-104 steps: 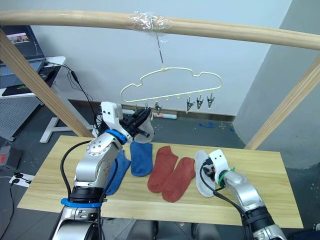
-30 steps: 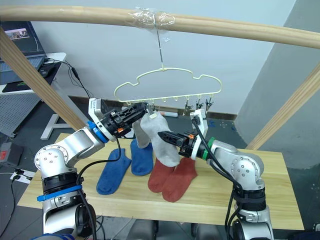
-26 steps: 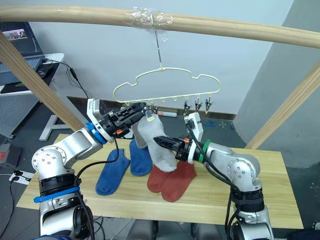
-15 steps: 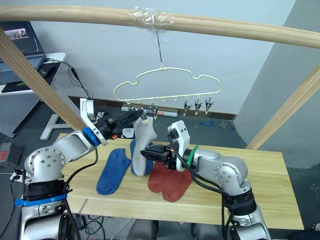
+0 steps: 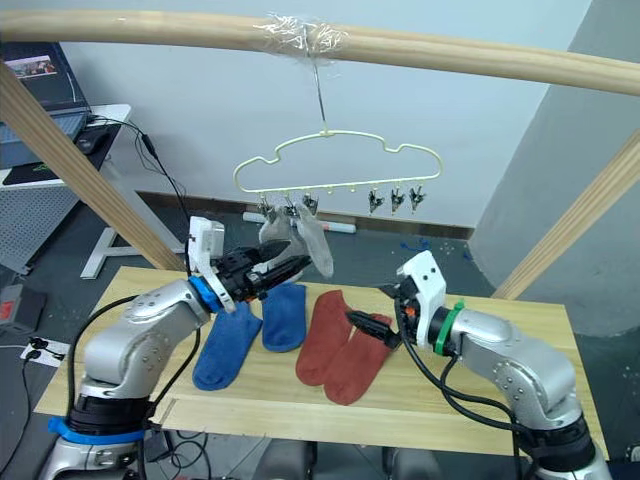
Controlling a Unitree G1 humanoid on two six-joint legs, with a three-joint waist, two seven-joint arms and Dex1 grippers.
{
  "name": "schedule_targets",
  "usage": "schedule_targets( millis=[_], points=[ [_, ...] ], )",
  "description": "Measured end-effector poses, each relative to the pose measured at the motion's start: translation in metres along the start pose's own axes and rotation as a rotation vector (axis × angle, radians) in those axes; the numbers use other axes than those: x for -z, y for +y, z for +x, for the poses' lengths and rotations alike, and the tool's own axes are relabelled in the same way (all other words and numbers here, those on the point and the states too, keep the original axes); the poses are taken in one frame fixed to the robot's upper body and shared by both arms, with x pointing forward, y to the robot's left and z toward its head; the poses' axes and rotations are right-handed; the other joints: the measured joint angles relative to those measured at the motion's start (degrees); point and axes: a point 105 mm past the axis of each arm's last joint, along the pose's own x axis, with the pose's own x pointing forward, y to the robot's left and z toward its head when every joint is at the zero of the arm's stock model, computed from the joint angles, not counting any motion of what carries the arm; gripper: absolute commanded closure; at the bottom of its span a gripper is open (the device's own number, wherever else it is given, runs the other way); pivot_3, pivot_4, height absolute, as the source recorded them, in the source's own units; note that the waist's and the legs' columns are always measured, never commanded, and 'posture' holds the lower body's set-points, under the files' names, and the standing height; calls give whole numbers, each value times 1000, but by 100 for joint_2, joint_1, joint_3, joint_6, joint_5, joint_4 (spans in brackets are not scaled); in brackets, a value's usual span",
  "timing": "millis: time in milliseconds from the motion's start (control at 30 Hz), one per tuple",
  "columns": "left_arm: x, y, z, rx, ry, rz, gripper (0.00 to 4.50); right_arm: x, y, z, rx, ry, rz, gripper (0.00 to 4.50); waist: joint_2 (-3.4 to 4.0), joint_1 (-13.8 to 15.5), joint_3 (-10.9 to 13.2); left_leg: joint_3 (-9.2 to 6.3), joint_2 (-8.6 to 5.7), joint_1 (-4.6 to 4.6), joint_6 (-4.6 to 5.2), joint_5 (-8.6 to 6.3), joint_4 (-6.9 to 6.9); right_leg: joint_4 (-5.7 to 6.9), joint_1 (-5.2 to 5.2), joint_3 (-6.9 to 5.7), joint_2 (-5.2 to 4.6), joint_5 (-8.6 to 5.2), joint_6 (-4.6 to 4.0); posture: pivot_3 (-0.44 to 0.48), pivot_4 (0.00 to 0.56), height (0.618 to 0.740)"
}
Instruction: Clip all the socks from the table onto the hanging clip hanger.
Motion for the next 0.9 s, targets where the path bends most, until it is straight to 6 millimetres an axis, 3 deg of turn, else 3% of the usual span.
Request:
schedule_targets(
  millis=[100,333,567,900],
  points=[
    [0,-9,10,3,-31,49,2598,-14,-2,-8,28,-42,-53,0,-1,-8,0,0,-3,0,1,0,5,1,2,3,0,1,1,136,176,740],
    [-2,-9,27,-84,-85,108,2598,-32,-2,-20,56,-103,-103,0,-4,-33,-3,0,-3,-1,1,-1,15,2,5,5,0,3,3,111,163,740],
    [3,8,29,-233,-110,176,2598,-52,-1,-21,54,-196,-162,0,-5,-37,-6,-1,-4,-1,2,0,25,5,8,4,1,9,6,106,154,740],
    [0,8,52,-231,-149,152,2598,-64,-3,-23,67,-239,-184,0,-6,-36,-7,-2,-6,-1,4,1,31,9,11,3,0,16,8,91,162,740]
  ],
)
